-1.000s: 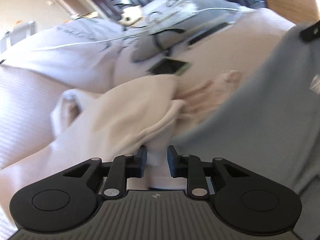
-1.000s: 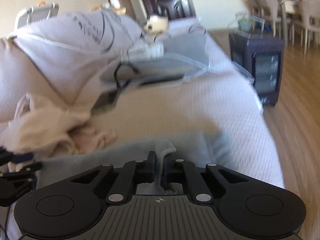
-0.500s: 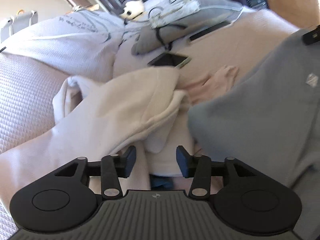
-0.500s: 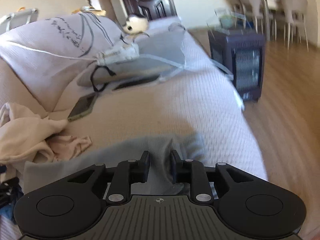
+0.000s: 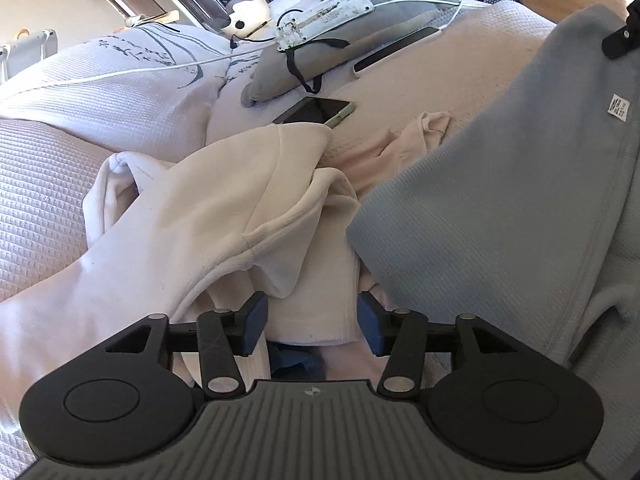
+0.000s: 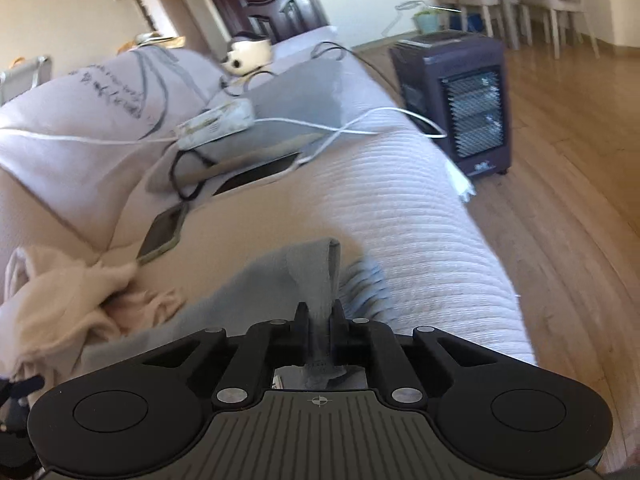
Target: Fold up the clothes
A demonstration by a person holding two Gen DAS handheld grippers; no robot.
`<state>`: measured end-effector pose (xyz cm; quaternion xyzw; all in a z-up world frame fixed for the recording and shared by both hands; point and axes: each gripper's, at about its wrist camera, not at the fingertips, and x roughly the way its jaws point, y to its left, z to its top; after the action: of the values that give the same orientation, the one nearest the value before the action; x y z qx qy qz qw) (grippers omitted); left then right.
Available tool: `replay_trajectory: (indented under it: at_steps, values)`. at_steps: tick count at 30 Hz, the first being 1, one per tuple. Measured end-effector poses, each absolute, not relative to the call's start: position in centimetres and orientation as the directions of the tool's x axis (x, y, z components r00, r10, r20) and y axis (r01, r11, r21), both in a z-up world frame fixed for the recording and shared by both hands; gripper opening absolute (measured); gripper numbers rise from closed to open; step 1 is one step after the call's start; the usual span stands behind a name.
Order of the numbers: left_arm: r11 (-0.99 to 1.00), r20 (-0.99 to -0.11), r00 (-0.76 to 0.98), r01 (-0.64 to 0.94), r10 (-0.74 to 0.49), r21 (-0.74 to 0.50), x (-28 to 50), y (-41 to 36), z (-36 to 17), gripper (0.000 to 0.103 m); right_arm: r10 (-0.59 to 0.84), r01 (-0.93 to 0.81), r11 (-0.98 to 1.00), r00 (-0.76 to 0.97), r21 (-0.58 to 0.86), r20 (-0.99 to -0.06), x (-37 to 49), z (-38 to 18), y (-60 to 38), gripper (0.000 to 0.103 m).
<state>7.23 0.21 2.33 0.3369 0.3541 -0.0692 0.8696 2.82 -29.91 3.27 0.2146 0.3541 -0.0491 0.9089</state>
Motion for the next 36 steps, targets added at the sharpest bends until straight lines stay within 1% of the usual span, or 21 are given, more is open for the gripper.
replay_trajectory:
  at_steps: [2,5,6,8,9,10,11,13,14,15,16,18,20,23,25,26,28,31,33,34,36]
  values:
    - [0.757,-0.666,0.736,0.364,0.123,0.543,7.2,0.1,2.1,0.049,0.051,0.245,0.912,0.730,0.330,-0.681,3.2,2.7,-29.9,0.016]
    - [0.745,-0.660,0.740,0.364,0.134,0.559,7.0,0.2,1.8,0.049,-0.001,0.278,0.918,0.716,0.284,-0.698,3.3,1.9,-29.7,0.016]
    - [0.750,-0.660,0.739,0.359,0.134,0.555,7.0,0.4,1.9,0.049,-0.011,0.282,0.919,0.720,0.277,-0.694,3.2,2.0,-29.6,0.018]
    - [0.771,-0.672,0.731,0.359,0.117,0.526,7.1,0.7,2.2,0.049,-0.065,0.293,0.930,0.725,0.221,-0.685,3.0,2.7,-28.9,0.030]
    - [0.784,-0.674,0.733,0.360,0.097,0.505,7.2,0.7,2.5,0.049,-0.120,0.311,0.935,0.728,0.169,-0.674,2.8,3.3,-28.5,0.049]
    - [0.797,-0.675,0.734,0.361,0.077,0.484,7.2,0.8,2.8,0.049,-0.159,0.321,0.937,0.739,0.136,-0.655,2.6,3.9,-28.1,0.058]
    - [0.802,-0.673,0.738,0.369,0.055,0.470,7.2,0.5,3.0,0.048,-0.193,0.334,0.936,0.754,0.113,-0.628,2.3,4.4,-28.0,0.058]
    - [0.811,-0.667,0.745,0.385,0.009,0.441,7.2,-0.1,3.4,0.046,-0.225,0.345,0.933,0.780,0.101,-0.585,1.9,5.4,-27.9,0.058]
    - [0.810,-0.661,0.750,0.393,-0.009,0.436,7.1,-0.7,3.4,0.043,-0.194,0.328,0.935,0.792,0.135,-0.579,1.8,5.6,-28.0,0.057]
    - [0.806,-0.656,0.754,0.402,-0.022,0.434,7.1,-1.3,3.3,0.039,-0.156,0.305,0.937,0.803,0.171,-0.576,1.8,5.8,-28.1,0.054]
    - [0.804,-0.654,0.755,0.412,-0.037,0.430,7.1,-1.9,3.2,0.033,-0.092,0.265,0.939,0.808,0.219,-0.582,1.9,5.7,-28.0,0.044]
    - [0.805,-0.669,0.741,0.433,-0.060,0.407,7.2,-2.9,2.6,0.027,0.015,0.198,0.937,0.801,0.288,-0.598,2.2,5.2,-27.5,0.031]
    - [0.799,-0.696,0.715,0.455,-0.065,0.393,7.4,-3.6,1.7,0.017,0.054,0.167,0.943,0.780,0.290,-0.624,2.5,4.0,-26.7,0.026]
    - [0.784,-0.749,0.662,0.481,-0.031,0.392,8.2,-3.8,-0.3,0.017,0.021,0.200,0.947,0.740,0.251,-0.672,3.1,2.0,-26.7,0.023]
    - [0.779,-0.760,0.649,0.492,-0.032,0.388,8.8,-3.2,-1.1,0.017,0.006,0.236,0.937,0.726,0.257,-0.688,3.1,1.3,-27.8,0.006]
    - [0.762,-0.757,0.653,0.504,-0.028,0.406,8.8,-3.4,-1.3,0.017,0.005,0.252,0.930,0.718,0.267,-0.696,3.1,1.0,-28.4,0.002]
    - [0.734,-0.747,0.665,0.512,-0.009,0.447,8.6,-4.2,-1.7,0.017,0.015,0.272,0.917,0.707,0.292,-0.707,2.9,0.4,-29.1,0.000]
    - [0.736,-0.749,0.662,0.514,-0.014,0.441,8.5,-4.1,-1.2,0.017,0.023,0.266,0.918,0.704,0.294,-0.709,2.9,0.2,-29.0,0.000]
    - [0.747,-0.761,0.648,0.520,-0.028,0.415,8.4,-3.7,-0.4,0.023,0.029,0.251,0.923,0.712,0.293,-0.701,2.7,0.6,-28.8,0.002]
    - [0.756,-0.772,0.635,0.524,-0.041,0.391,8.3,-3.2,0.3,0.035,0.042,0.240,0.921,0.721,0.306,-0.692,2.3,1.0,-28.8,0.006]
    - [0.774,-0.787,0.615,0.526,-0.058,0.354,7.6,-2.0,1.7,0.044,0.052,0.230,0.920,0.728,0.316,-0.683,1.3,1.6,-28.8,0.008]
